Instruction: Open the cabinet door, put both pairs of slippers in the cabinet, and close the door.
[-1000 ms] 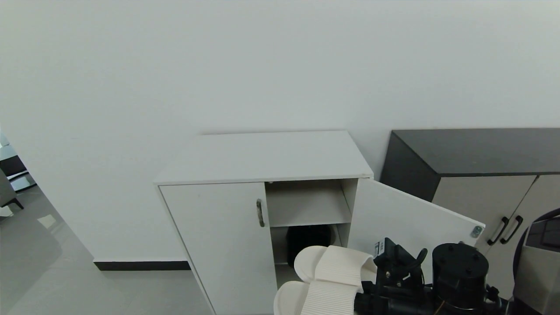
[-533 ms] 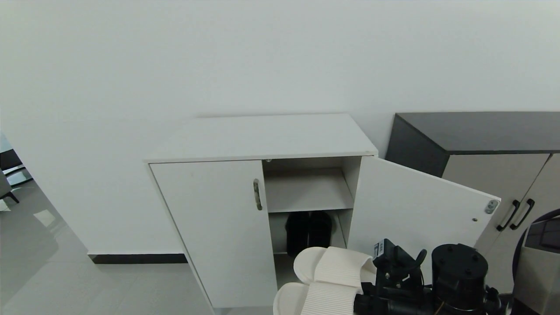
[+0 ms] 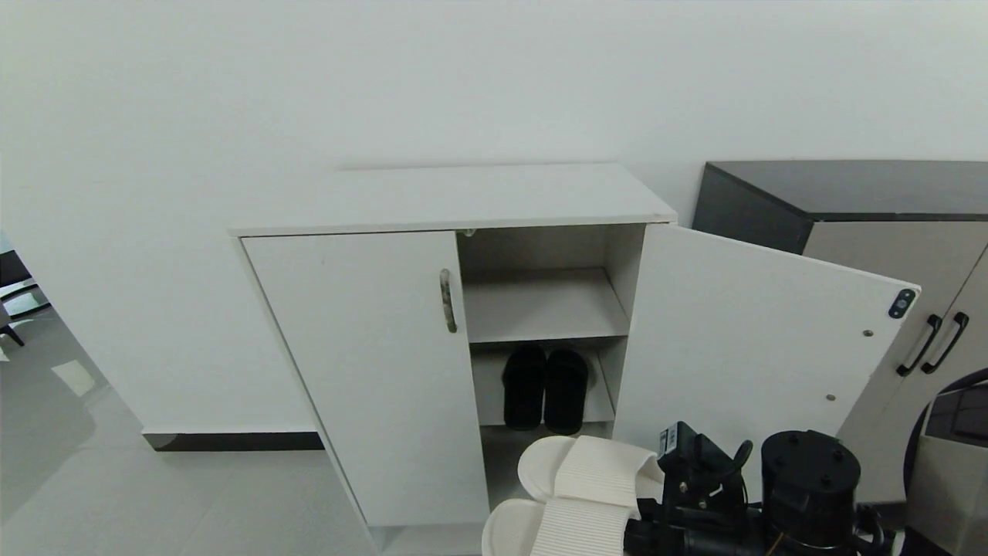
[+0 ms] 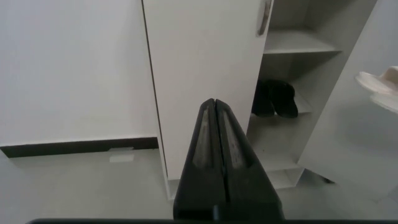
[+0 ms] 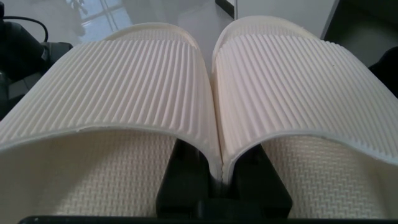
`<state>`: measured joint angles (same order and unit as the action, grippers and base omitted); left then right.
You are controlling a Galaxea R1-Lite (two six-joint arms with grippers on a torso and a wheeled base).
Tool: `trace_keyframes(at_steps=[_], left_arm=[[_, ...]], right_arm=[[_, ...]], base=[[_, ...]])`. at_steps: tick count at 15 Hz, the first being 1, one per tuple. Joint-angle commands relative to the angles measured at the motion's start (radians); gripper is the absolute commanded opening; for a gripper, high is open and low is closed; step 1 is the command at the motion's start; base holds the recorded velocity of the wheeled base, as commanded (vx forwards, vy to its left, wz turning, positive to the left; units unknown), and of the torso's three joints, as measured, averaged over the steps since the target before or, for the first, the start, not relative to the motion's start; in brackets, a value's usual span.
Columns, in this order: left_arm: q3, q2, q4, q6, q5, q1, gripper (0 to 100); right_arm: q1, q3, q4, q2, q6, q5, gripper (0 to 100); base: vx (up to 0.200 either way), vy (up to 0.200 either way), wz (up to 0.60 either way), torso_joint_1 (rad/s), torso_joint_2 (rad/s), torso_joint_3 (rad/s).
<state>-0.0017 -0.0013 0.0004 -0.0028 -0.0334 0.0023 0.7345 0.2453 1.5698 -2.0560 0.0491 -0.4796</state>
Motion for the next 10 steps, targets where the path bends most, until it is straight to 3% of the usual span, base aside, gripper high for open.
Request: trace_keyframes(at_steps=[1, 10], left_arm=[[0.0, 0.001, 0.0, 0.0, 0.0, 0.001, 0], [0.0, 0.001, 0.001, 0.0, 0.0, 0.001, 0]], right_arm=[[0.0, 0.002, 0.001, -0.001, 0.0, -0.001, 0], [0.0, -0.017, 0.001, 0.007, -0.006, 0.003, 0]], base=[[0.0, 0.0, 0.0, -0.173, 0.48, 0.281], [0.0, 0.0, 0.0, -0.149, 0.46, 0.303]])
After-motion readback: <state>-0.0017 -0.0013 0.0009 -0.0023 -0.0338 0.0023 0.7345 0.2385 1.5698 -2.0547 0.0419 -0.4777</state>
